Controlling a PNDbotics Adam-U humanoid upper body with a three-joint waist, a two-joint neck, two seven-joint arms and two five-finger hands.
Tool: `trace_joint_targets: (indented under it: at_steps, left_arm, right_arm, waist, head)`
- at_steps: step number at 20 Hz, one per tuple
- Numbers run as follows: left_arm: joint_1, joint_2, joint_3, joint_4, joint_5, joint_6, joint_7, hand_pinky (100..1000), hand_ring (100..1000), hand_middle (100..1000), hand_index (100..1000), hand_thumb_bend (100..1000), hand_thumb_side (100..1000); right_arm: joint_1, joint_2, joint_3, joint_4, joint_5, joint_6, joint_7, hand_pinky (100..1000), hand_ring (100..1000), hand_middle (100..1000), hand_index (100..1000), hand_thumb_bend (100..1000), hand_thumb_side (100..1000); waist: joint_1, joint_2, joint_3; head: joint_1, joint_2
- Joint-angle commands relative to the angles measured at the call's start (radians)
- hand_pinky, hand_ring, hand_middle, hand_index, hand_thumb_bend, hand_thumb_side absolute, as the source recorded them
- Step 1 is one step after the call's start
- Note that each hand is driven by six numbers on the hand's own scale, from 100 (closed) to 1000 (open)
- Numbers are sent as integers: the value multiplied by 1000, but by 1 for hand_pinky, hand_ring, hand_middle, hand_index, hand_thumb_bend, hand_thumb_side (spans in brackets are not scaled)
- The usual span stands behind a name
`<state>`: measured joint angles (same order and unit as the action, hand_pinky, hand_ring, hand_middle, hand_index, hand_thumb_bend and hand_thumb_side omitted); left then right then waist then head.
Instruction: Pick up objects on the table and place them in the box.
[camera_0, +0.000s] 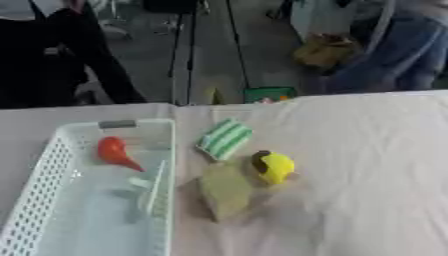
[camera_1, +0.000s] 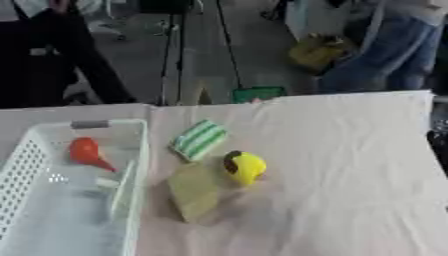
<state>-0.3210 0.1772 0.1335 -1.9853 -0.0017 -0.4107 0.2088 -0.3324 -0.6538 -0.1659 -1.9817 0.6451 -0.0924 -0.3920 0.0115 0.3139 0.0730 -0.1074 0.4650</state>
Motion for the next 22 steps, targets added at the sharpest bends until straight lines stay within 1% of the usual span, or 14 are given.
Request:
trace_joint_targets:
  at_steps: [1,2,3,4,7,8,11,12,13,18,19,20,21,22]
  left_arm:
    - [-4,24,-5,-15,5,3,-9,964,936,1000,997,118,1000]
    - [-3,24,-6,-15,5,3,-10,964,936,1000,996,116,1000]
    - [-2,24,-8,-15,6,4,-12,964,936,1000,996,118,1000]
    - [-1,24,-9,-15,6,5,-14,964,936,1000,996,117,1000]
    - [0,24,-14,-15,8,8,-19,964,936,1000,996,117,1000]
    - [0,24,-15,-15,8,8,-21,963,935,1000,995,117,1000]
    - [1,27,-20,-15,11,10,-26,963,935,1000,994,117,1000]
    - [1,27,-21,-15,12,11,-27,963,935,1000,994,117,1000]
    - [1,28,-23,-15,13,12,-29,963,935,1000,994,116,1000]
    - [-1,30,-29,-15,17,13,-37,963,935,1000,994,115,1000]
    - [-2,31,-31,-15,18,13,-38,963,935,1000,994,115,1000]
    - [-2,32,-32,-15,19,13,-39,963,935,1000,994,115,1000]
    - [-3,32,-34,-15,21,13,-41,962,935,1000,994,114,1000]
    - [-3,31,-35,-15,22,14,-43,962,935,1000,994,114,1000]
  right_arm:
    - [-47,-121,42,-18,-6,36,115,805,807,820,889,176,1000]
    - [-60,-137,53,-18,-7,40,142,812,817,827,897,298,1000]
    - [-77,-163,70,-18,-2,40,175,813,819,829,899,206,1000]
    - [-90,-181,83,-18,1,42,201,816,827,837,906,235,1000]
    - [-130,-235,125,-18,18,43,278,820,835,844,914,259,1000]
    - [-139,-245,134,-18,21,44,296,822,841,849,918,291,1000]
    - [-173,-308,191,-18,35,37,379,815,841,847,923,339,1000]
    - [-180,-317,207,-18,30,34,402,811,835,836,923,339,1000]
    - [-185,-334,226,-18,23,30,430,809,829,837,926,363,1000]
    - [-199,-371,285,-18,28,44,529,812,837,847,943,387,1000]
    - [-201,-378,296,-12,29,47,547,821,852,857,950,424,1000]
    - [-204,-381,304,-6,32,49,560,821,852,857,950,424,1000]
    - [-211,-383,319,8,36,49,573,826,858,860,951,485,1000]
    - [-221,-381,333,24,41,47,582,828,862,864,961,573,1000]
  waist:
    - [-2,-24,4]
    - [-3,-25,5]
    - [-5,-26,8]
    - [-7,-26,9]
    - [-13,-28,16]
    - [-14,-28,17]
    - [-24,-32,30]
    - [-26,-32,32]
    - [-29,-33,36]
    - [-36,-34,48]
    - [-37,-34,51]
    - [-38,-34,53]
    - [-39,-34,57]
    - [-40,-34,59]
  head:
    - [-8,-1]
    - [-9,-2]
    - [-12,-2]
    - [-13,-2]
    - [-21,-1]
    - [-22,-1]
    - [-35,-7]
    - [-38,-8]
    - [-41,-10]
    - [-48,-11]
    - [-49,-11]
    - [-50,-12]
    - [-52,-13]
    - [-53,-13]
